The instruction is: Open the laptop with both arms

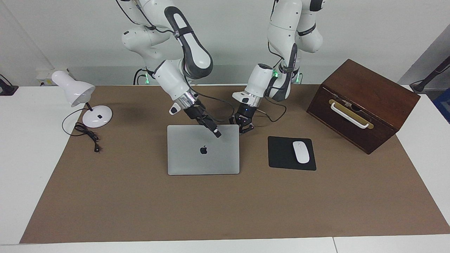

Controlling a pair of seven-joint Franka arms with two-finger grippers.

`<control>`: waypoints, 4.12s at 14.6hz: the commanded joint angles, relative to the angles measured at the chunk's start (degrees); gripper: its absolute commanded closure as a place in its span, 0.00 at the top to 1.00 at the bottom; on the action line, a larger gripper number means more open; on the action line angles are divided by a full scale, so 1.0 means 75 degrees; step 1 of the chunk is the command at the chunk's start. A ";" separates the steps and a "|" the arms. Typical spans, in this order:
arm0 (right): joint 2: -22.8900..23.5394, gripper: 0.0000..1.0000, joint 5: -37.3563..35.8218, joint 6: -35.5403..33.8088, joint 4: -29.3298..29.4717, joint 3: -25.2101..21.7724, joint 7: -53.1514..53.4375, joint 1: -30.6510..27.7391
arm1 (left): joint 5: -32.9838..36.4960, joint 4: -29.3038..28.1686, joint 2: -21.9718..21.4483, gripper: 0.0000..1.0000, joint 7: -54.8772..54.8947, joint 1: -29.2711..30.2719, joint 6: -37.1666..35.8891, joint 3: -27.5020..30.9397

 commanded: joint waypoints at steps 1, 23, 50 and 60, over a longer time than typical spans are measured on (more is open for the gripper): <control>0.0148 1.00 -0.1335 -0.0314 0.0248 0.0024 0.1208 -0.0159 | -0.0112 0.0100 0.0239 0.00 0.0186 -0.0072 0.0126 0.0113; 0.0511 1.00 -0.5018 -0.2305 0.1595 -0.0011 0.2360 -0.1050 | -0.0112 0.0100 0.0250 0.00 0.0186 -0.0072 0.0126 0.0113; 0.1964 1.00 -0.7316 -0.4146 0.4560 0.0012 0.2325 -0.1765 | -0.0112 0.0100 0.0250 0.00 0.0186 -0.0072 0.0126 0.0113; 0.2164 1.00 -0.7351 -0.4826 0.5147 0.0000 0.2325 -0.1777 | -0.0123 0.0100 0.0250 0.00 0.0209 -0.0072 0.0126 0.0113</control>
